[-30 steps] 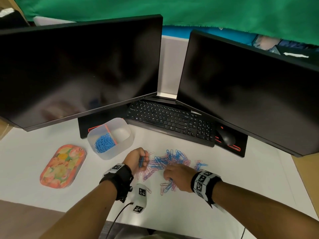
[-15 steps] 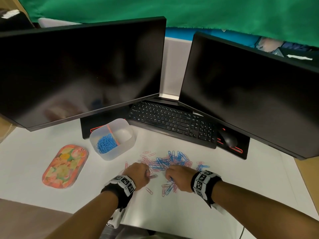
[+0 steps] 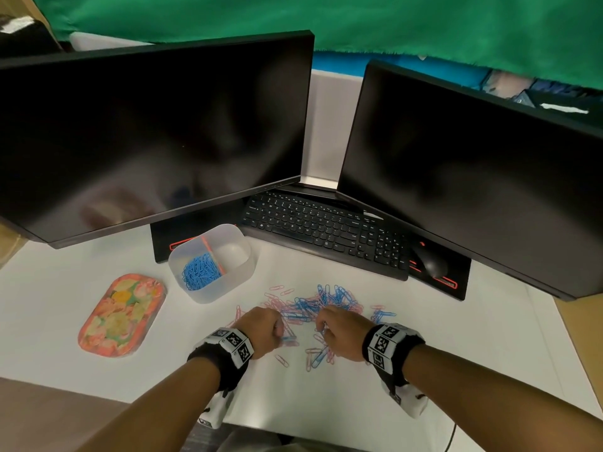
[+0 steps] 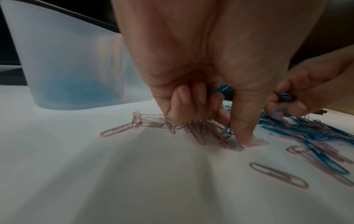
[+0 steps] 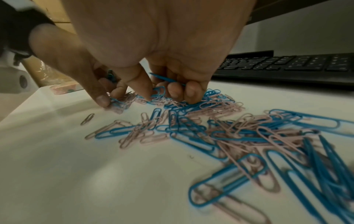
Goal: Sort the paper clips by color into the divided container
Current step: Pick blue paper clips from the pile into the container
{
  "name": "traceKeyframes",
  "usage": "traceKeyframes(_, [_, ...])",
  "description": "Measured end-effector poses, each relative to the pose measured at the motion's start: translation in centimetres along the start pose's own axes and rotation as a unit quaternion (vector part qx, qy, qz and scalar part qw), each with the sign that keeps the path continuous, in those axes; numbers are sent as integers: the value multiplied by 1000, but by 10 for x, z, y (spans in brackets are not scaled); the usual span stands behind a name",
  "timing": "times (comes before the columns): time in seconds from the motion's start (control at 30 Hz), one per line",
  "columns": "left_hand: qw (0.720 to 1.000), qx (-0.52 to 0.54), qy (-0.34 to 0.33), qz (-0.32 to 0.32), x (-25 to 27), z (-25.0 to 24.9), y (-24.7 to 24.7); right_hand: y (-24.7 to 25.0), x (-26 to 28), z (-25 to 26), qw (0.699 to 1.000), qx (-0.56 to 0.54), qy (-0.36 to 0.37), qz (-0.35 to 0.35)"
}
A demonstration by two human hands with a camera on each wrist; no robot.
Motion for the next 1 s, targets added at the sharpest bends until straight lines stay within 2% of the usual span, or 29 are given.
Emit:
traceKeyframes(0.23, [999,24,-1,-24,0,2,13,4,-4,1,999,-33,-15,-16])
traceKeyframes(0.33, [997,63,12,-49,3,2,24,7,-9,0,994,-95,-35,-35])
traceKeyframes(0.43, [985,155,32,-72,6,7,34,12,-16,5,968,-229,-88,-43])
traceKeyframes(0.5, [969,227,49,-82,11,10,41,17,-24,14,927,-354,-110,-51])
traceKeyframes(0.53, [956,273,61,-86,14,13,45,19,-29,20,901,-414,-117,-54])
traceKeyframes(0.6, [918,376,86,-91,21,18,53,23,-41,33,868,-479,-117,-57])
traceKeyframes(0.73, [814,549,103,-158,37,38,75,30,-64,74,851,-517,-80,-53])
traceKeyframes(0.83, [740,615,147,-230,46,61,90,35,-85,110,861,-502,-65,-43])
traceKeyframes(0.9, [717,619,181,-265,50,78,98,35,-102,131,868,-491,-65,-33])
traceKeyframes(1.0, [718,587,243,-283,57,100,105,34,-128,158,885,-459,-78,-27])
Point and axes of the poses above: each hand's wrist, its own x-axis away from the middle knuckle, its own y-axis out of the back of the hand, z = x × y, the point moved 5 cm from there along -x, towards the middle knuckle, and after that the axes turned 11 degrees about -x, right-handed, at the moved point
